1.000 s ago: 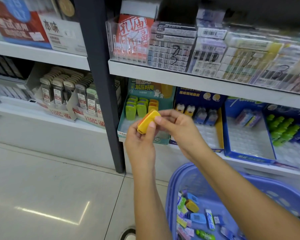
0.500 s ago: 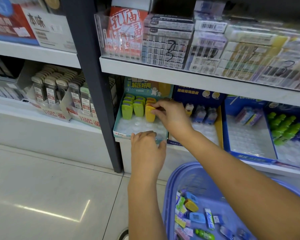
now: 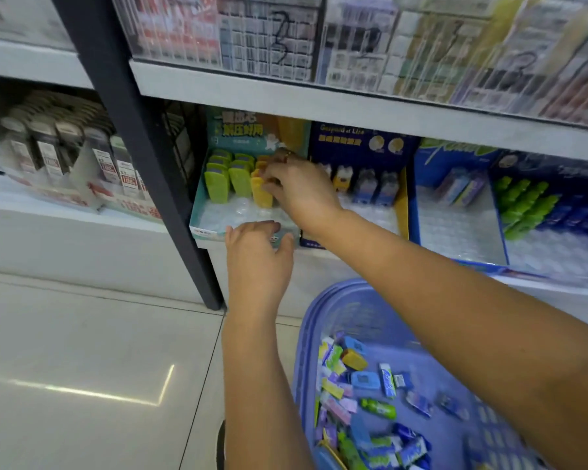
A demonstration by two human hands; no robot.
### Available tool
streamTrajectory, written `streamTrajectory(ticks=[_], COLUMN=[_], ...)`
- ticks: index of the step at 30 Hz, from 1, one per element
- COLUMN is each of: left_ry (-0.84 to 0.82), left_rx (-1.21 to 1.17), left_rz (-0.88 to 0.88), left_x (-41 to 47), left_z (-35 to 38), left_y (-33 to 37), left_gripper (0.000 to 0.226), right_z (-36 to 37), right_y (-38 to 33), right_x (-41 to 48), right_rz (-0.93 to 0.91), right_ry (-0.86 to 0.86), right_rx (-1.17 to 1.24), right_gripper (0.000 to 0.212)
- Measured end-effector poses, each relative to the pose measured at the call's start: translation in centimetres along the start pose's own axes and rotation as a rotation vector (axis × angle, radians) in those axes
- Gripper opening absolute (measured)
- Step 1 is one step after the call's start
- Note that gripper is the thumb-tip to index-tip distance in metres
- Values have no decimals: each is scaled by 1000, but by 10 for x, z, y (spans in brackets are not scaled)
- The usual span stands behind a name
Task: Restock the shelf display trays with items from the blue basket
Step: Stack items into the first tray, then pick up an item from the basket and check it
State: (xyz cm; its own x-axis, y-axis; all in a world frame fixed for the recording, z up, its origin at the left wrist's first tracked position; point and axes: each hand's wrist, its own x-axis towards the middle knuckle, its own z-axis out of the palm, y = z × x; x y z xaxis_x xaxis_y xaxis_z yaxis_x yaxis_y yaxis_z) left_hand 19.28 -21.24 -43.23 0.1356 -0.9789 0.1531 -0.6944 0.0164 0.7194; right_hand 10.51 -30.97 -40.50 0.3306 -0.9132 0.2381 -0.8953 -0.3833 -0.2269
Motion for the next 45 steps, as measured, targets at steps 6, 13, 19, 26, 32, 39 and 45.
streamTrajectory(ticks=[6,13,19,26,32,39,45], left_ry=[177,-479,-1076,-1079,-1048,-1046,-947], left_rx=[-250,-111,453,798,976,731,-575], left_rz=[-53,-34,2,-27,16,-13,-810], left_x=[-15,-41,-98,-144,-150,-133,-110], left_z=[-26,38,143,188,201,191,156], left_y=[27,55,22,-41,-54,-25,29], left_gripper=[25,26,29,41,38,22,27], right_z=[-32,-2,87,157,162,106,5], right_y=[8,84,120,101,111,158,174], right_x=[-47,-214,-298,-314,-319,-318,-290], right_rz=[-19,261,577,609,688,905,802], right_ry=[-10,-76,-702,-798,-744,-574,-272], right_rx=[152,298,415,487,489,774,1221], right_gripper=[41,18,39,21,20,19,26])
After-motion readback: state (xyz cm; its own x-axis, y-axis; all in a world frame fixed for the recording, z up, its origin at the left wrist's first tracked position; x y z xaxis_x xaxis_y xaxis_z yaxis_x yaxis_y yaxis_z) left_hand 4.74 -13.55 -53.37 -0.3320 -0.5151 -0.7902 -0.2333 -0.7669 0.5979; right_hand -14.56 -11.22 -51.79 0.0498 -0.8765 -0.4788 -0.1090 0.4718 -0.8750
